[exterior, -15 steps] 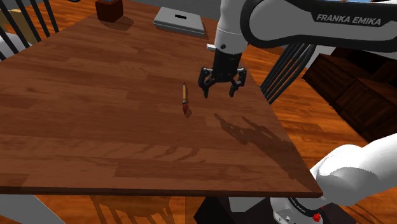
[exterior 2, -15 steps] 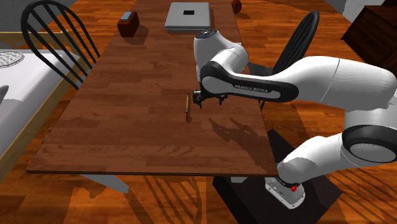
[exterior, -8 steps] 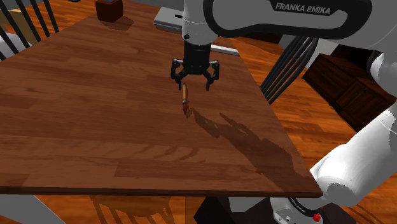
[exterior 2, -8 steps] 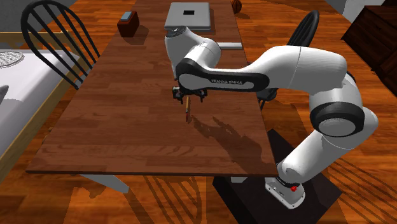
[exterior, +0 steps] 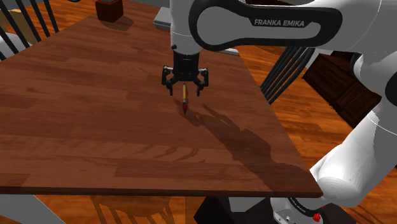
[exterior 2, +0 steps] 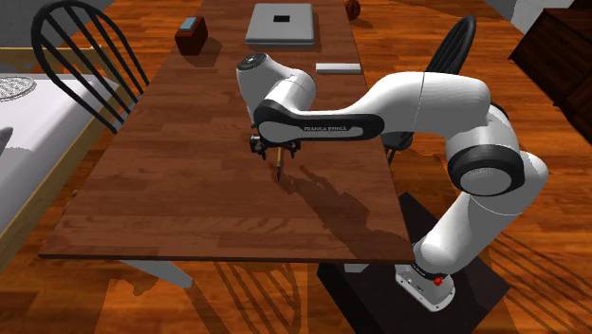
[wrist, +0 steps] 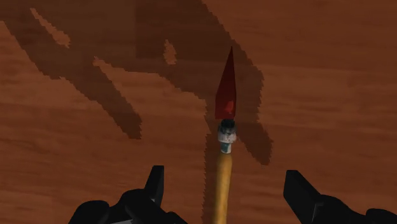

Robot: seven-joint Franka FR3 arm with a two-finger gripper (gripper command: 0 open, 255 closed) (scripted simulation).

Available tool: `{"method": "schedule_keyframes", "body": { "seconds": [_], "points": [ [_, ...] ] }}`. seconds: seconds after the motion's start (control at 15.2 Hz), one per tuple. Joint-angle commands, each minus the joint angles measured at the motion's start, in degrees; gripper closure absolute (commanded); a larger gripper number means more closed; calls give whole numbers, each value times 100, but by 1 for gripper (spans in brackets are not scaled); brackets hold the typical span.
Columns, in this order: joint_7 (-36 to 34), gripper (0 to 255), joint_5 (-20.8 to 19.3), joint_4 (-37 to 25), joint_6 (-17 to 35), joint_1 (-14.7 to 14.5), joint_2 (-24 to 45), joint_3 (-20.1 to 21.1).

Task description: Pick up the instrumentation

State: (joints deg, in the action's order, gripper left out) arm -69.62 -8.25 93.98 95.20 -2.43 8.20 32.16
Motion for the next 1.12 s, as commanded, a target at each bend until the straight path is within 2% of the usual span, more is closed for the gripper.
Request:
{"method": "schedule_keyframes", "body": {
  "seconds": [0.0,0.07,0.13,0.73,1.06],
  "points": [
    [-11,0,3,135,128,6,-11,-2],
    [-10,0,3,136,128,6,-11,-2],
    [-13,255,3,135,129,5,-10,-1],
    [-11,255,3,135,128,7,-11,-2],
    [12,255,0,-270,-261,-16,6,10]
  ]
}}
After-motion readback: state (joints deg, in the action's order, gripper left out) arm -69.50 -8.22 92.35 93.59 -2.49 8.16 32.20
